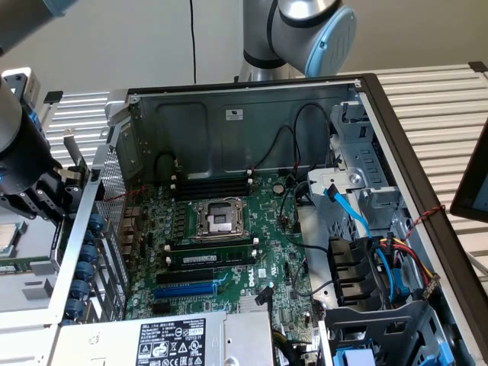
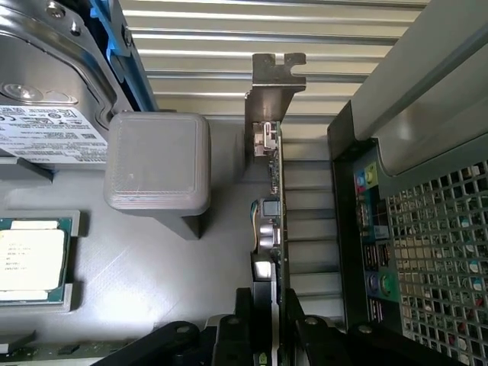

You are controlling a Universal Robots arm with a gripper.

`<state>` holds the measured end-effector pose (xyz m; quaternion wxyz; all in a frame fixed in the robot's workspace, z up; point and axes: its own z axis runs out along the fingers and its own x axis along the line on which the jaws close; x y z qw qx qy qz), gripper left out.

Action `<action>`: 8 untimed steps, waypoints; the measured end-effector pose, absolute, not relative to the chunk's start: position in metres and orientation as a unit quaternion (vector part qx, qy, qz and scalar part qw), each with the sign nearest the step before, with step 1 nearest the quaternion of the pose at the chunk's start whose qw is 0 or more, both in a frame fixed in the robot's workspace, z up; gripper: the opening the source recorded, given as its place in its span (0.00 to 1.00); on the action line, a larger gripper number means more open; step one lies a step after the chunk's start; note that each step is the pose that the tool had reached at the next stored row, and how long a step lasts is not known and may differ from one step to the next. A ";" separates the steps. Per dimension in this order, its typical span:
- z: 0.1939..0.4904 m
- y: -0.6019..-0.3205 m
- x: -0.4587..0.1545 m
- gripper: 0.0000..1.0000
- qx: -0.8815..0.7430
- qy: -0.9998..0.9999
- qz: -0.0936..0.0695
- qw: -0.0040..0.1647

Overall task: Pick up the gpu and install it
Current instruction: 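Pick up the gpu and move the gpu toward the slot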

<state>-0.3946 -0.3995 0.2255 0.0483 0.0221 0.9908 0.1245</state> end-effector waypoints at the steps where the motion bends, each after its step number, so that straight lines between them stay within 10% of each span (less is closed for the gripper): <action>1: 0.229 -0.400 -0.395 0.27 0.022 0.991 0.125 0.048; 8: 0.261 -0.399 -0.396 0.27 0.022 0.991 0.125 0.048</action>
